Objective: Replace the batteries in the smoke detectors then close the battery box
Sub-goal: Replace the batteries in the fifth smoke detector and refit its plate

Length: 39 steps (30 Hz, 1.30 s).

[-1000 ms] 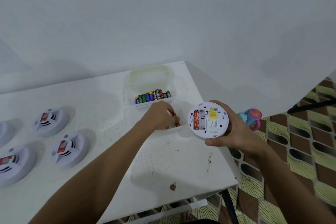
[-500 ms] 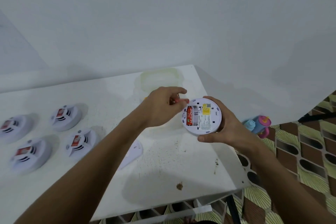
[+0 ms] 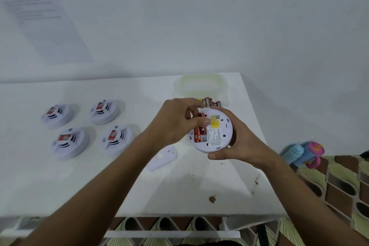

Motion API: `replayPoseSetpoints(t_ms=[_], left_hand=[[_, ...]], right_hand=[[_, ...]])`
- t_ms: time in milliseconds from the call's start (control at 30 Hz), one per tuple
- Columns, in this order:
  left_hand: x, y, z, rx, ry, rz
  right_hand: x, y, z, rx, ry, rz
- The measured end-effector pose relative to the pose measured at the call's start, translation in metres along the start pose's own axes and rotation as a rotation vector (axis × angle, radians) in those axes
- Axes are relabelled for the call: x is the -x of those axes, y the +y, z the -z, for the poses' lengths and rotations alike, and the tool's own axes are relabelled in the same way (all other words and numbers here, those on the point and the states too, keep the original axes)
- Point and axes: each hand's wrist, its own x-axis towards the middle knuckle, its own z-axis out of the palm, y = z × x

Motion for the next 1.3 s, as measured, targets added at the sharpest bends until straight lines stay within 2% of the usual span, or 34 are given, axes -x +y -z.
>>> replayPoseSetpoints(t_ms=[133,333,467,533,667,900,1133,1300], left_hand=[[0.016,-0.01,-0.001,0.014,0.092,-0.028],[0.028,-0.028,0.014,0.101,-0.168,-0.021],[0.03,-0.034,0.015,0.247,-0.181,0.0],[0.031,-0.037,0.015,0.245,-0.185,-0.004],[0.033,-0.04,0.016,0.201,-0.181,-0.019],[0.04,-0.046,0.017,0.275,-0.162,0.011],[0.046,-0.052,0.008,0.307,-0.055,-0.001],[0.057,-0.083,0.012,0.135,-0.057,0.113]], right_hand=[[-0.008,-0.003,-0.007,-0.02,-0.009,0.012],[-0.016,-0.012,-0.006,-0.041,-0.044,0.039],[-0.02,-0.012,-0.01,-0.043,-0.071,0.017],[-0.021,-0.012,-0.012,-0.044,-0.086,0.008],[-0.023,-0.01,-0.013,-0.047,-0.106,-0.002],[-0.029,-0.007,-0.02,-0.029,-0.132,0.003],[-0.037,-0.012,-0.02,-0.003,-0.154,0.001],[-0.028,-0.005,-0.015,-0.003,-0.106,-0.034]])
